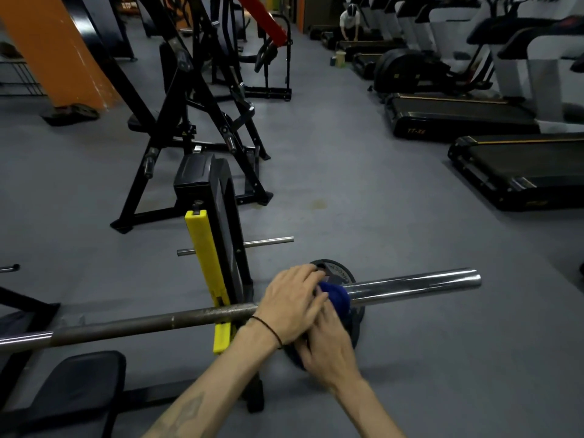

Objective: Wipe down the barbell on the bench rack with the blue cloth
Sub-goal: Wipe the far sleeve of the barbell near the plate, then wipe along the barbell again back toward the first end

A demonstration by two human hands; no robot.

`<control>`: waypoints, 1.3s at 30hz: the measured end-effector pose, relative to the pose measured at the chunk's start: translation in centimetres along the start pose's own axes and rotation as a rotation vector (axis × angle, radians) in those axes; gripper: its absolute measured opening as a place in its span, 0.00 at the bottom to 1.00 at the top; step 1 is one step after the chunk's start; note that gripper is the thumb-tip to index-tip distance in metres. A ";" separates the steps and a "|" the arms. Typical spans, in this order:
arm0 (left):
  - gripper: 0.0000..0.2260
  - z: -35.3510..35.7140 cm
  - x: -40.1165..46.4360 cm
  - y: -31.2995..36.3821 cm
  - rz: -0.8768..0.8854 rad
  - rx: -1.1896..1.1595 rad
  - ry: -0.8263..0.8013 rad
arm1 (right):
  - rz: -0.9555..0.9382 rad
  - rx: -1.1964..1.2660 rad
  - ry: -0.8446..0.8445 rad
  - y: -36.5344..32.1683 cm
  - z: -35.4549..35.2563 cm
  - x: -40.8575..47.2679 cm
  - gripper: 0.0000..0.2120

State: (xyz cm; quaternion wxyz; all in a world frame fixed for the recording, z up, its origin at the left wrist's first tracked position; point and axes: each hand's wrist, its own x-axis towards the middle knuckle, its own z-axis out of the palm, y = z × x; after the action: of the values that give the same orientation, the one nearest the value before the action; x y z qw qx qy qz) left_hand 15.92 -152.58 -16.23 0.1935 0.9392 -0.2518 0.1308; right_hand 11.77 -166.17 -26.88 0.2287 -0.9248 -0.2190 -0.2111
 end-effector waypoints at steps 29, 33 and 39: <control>0.20 -3.1 -15.1 -12.4 0.009 0.034 0.031 | -0.012 -0.102 -0.002 -3.2 0.9 0.7 0.34; 0.19 -4.4 -16.4 -14.4 -0.097 0.097 0.111 | 0.223 -0.049 0.097 -1.6 0.2 1.0 0.36; 0.25 -4.1 -17.9 -17.4 -0.228 0.190 0.090 | -0.023 -0.164 0.003 -3.6 1.6 0.6 0.33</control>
State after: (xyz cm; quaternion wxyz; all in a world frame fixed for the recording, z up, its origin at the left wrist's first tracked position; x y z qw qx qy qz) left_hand 9.43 -129.38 -23.91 0.1284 0.9689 -0.1213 0.1730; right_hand 10.92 -162.24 -26.66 0.1501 -0.9374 -0.2114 -0.2324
